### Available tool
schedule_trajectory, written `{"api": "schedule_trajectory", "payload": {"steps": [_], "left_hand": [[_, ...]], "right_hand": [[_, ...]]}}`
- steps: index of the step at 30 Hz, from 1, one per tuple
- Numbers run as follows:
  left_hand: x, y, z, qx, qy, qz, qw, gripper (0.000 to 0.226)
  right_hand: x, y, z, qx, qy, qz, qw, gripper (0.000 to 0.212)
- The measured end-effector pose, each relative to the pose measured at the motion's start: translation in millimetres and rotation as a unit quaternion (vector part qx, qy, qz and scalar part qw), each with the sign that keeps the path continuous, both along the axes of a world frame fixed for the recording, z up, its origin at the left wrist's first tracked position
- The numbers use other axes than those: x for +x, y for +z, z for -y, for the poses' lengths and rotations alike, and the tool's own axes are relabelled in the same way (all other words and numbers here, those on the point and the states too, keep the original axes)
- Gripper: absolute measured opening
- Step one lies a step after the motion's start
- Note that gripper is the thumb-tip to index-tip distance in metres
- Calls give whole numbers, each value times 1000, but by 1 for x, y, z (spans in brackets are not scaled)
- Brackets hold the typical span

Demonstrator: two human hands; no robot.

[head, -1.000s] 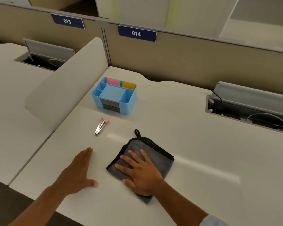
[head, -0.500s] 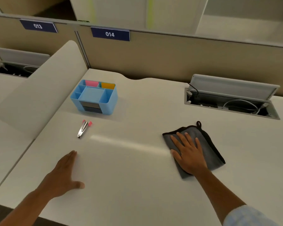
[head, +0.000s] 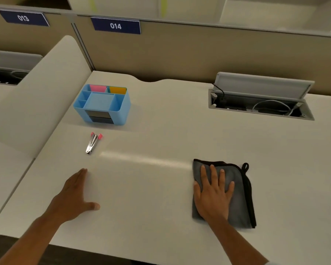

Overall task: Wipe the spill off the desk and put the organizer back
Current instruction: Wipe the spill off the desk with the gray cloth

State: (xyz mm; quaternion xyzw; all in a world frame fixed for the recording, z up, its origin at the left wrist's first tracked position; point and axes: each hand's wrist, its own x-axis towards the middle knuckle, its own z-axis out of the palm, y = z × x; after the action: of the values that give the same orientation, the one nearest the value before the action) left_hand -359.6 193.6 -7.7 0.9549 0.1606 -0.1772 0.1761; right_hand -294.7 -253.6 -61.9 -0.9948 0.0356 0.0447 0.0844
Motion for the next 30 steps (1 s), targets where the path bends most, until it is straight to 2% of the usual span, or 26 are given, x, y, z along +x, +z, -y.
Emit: {"api": "schedule_trajectory", "payload": {"steps": [8,13,15,17,20,22,26,30], "left_hand": [[0,-1,-1,14,4,2,1000,149],[8,3,6,33,-4,-32,999,149],[13,8,25,84,-10,-35,996,139],[14,15,60,120,-11,16,993,118],[10,22,130,54,8,135,989,74],[8,25,178,26,1,148,989,56],[15,23,236,60,-39,113,991,58],[32,21,253,65,-25,86,994,56]], "right_hand": [[-22,10,-89,29,61,-31,997,69],[-22,18,-92,65,67,-37,995,71],[-22,27,-77,111,43,-11,993,68],[-24,37,-53,130,-8,36,991,62],[-26,45,-12,95,-83,88,988,52],[-29,47,13,55,-108,62,991,47],[-40,45,38,0,-125,19,992,53],[-39,45,34,-38,-110,-35,993,58]]}}
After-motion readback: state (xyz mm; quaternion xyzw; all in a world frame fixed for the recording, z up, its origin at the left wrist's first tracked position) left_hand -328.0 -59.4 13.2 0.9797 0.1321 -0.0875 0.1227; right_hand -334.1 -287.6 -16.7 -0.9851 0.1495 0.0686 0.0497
